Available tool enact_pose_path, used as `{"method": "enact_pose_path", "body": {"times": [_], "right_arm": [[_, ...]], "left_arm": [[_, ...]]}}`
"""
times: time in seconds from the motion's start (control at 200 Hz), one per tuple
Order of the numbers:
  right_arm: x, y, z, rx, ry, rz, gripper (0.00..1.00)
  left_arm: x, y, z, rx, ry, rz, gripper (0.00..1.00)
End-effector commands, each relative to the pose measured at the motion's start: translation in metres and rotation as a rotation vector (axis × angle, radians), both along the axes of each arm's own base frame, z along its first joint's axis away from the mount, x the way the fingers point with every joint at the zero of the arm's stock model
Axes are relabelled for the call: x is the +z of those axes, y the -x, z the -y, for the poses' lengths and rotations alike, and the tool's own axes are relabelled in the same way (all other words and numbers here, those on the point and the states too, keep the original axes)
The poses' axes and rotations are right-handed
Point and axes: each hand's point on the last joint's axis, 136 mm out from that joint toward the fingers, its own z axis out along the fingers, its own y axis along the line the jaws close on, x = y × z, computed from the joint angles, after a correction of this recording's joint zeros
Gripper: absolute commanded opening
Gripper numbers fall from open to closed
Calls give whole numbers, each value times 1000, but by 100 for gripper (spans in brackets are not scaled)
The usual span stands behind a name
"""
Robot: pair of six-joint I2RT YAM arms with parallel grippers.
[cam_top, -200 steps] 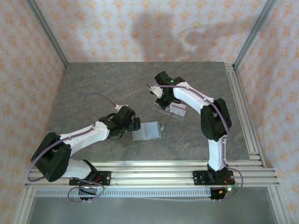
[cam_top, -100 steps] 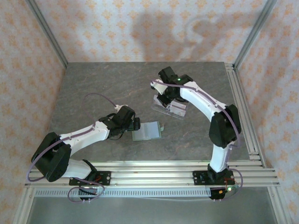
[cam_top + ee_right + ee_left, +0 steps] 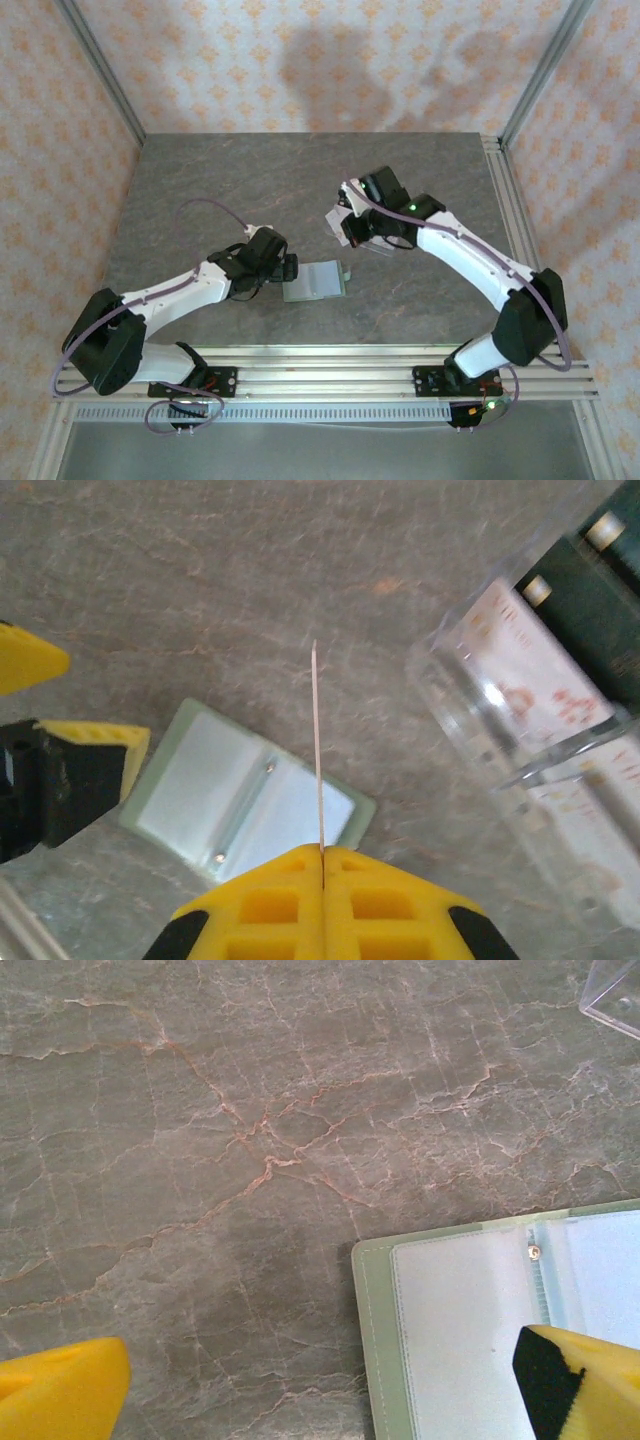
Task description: Put the credit cards into the card holder
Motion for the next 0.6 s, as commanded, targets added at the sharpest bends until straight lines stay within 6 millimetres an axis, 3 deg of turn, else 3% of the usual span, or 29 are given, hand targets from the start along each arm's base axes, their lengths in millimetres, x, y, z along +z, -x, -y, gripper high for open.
{"method": "enact_pose_path", "body": {"times": [0.0, 0.425, 0.591], "right_arm": [[11, 3, -12, -131, -210, -27, 0], [-25, 35, -10, -264, -510, -161, 0], [-44, 42, -17, -254, -557, -217, 0]], "left_arm": [[-3, 11, -10, -21, -72, -11, 100], [-28, 16, 6, -51, -176, -40, 100], [-35, 18, -4, -8, -255, -61, 100]]}}
